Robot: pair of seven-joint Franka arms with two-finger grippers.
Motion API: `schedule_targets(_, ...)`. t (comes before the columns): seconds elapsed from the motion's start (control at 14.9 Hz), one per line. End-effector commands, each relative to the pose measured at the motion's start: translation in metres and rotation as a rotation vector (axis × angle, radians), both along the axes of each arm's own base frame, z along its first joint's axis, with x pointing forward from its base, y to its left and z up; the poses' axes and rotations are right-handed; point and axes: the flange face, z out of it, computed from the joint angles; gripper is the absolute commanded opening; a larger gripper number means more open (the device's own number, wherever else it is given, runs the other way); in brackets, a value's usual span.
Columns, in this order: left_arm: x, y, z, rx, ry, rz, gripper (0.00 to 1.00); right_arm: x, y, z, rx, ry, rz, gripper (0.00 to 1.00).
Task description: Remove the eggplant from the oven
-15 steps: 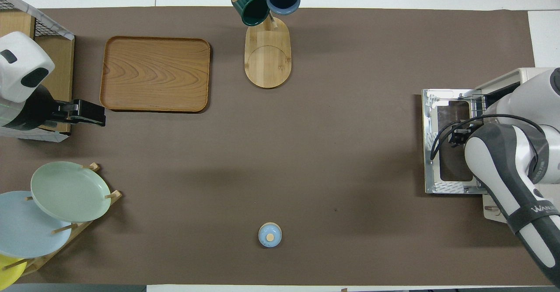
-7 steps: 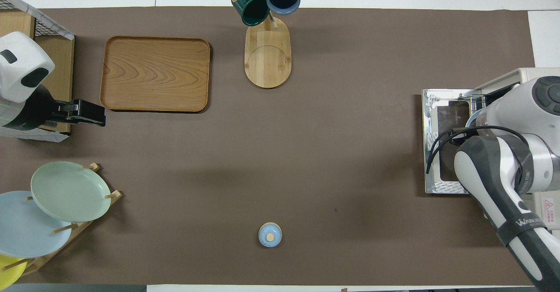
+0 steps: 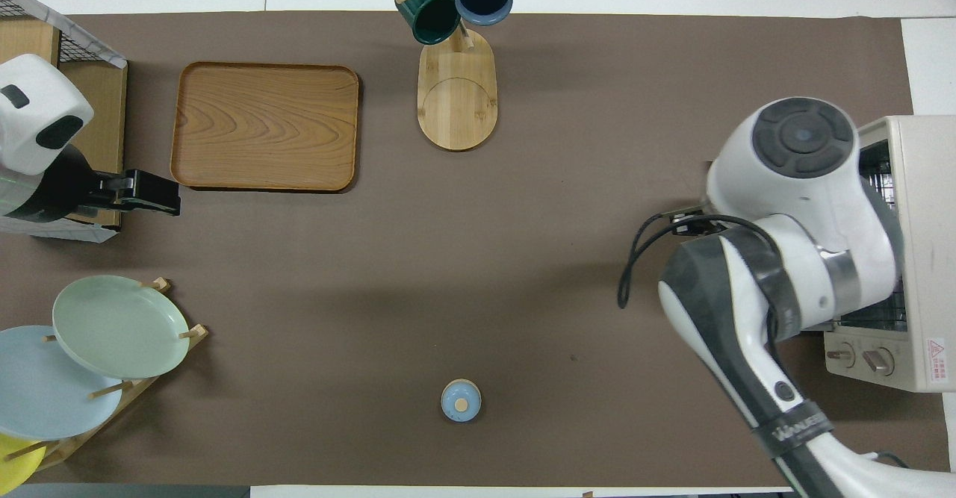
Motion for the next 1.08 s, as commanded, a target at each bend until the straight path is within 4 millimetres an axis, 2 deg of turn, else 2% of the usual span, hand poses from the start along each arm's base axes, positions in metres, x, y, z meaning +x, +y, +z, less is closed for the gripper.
schedule_targets(0.0,-0.002,0.003,0.004,0.004,0.007,-0.002,1.0,0.019,0.109,-0.001,-0.021,0.021,-0.116,0.0)
schedule_targets(0.13,-0.002,0.002,0.005,0.003,0.006,-0.003,1.0,0.036,0.187,-0.026,-0.067,0.013,-0.197,0.0)
schedule_targets(0.2,-0.002,0.003,0.004,0.004,0.007,0.0,1.0,0.034,0.223,-0.04,-0.062,-0.003,-0.189,0.0)
schedule_targets(0.27,-0.002,0.003,0.005,0.003,0.004,-0.002,1.0,0.023,0.257,-0.054,-0.048,-0.02,-0.16,0.0)
schedule_targets(0.4,-0.002,0.002,0.004,0.004,0.007,-0.003,1.0,0.009,0.303,-0.075,-0.023,-0.06,-0.172,0.0)
schedule_targets(0.54,-0.002,0.002,0.005,0.003,0.004,-0.003,1.0,0.01,0.333,-0.091,0.019,-0.076,-0.194,0.0)
schedule_targets(0.67,-0.002,0.003,0.005,0.003,0.006,-0.002,1.0,-0.003,0.356,-0.098,0.048,-0.083,-0.22,0.0)
schedule_targets(0.87,-0.004,0.003,0.004,0.005,0.016,0.0,1.0,-0.014,0.378,-0.096,0.12,-0.097,-0.227,0.0)
schedule_targets(1.01,-0.003,0.004,0.005,0.005,0.015,0.0,1.0,-0.011,0.383,-0.092,0.17,-0.129,-0.267,0.0)
